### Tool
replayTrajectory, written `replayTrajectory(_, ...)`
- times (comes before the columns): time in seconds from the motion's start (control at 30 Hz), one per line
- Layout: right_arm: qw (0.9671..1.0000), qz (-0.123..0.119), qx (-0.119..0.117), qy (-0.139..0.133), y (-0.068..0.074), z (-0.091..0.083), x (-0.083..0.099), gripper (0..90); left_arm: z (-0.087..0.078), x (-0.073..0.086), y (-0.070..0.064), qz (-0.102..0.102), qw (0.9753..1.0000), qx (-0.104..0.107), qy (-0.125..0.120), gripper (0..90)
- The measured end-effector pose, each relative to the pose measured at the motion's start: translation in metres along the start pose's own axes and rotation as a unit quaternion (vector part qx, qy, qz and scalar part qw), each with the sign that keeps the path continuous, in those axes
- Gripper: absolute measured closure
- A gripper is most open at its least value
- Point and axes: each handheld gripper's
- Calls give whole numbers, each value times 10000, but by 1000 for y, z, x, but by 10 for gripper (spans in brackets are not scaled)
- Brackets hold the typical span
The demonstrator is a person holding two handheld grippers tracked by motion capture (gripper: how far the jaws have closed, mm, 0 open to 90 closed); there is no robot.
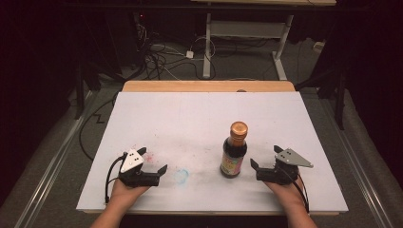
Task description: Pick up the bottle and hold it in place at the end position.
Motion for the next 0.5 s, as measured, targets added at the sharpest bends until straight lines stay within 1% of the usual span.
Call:
replayTrajectory(0.1, 10000, 10, -9, 7, -1, -3, -2, 1, 0, 0, 0, -6, 10000, -2, 2, 0)
replayTrajectory(0.23, 9999, 13, -100, -120, 2, -12, -7, 2, 0, -1, 1, -27, 10000, 8, -11, 0)
replayTrajectory(0.27, 9999, 13, -100, -120, 2, -12, -7, 2, 0, -1, 1, -29, 10000, 9, -4, 0)
replayTrajectory(0.3, 9998, 30, -161, -146, 5, -16, -8, 2, 0, -1, 1, -47, 10000, 14, -7, 0)
replayTrajectory(0.4, 9994, 29, -307, -153, 10, -20, -10, 2, -1, -1, 1, -47, 10000, 10, -7, 0)
replayTrajectory(0.47, 9993, 20, -319, -173, 12, -22, -11, 3, -1, -1, 1, -35, 10000, 16, -2, 0)
replayTrajectory(0.5, 9991, -13, -363, -238, 16, -25, -14, 3, -1, -1, 1, -32, 10000, 14, -6, 0)
Point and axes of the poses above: each handheld gripper's, and its own axes: z roughly forward along the jaws, x roughly out of its underside, y roughly to its left, and after that the axes turned 5 degrees about x, right-handed
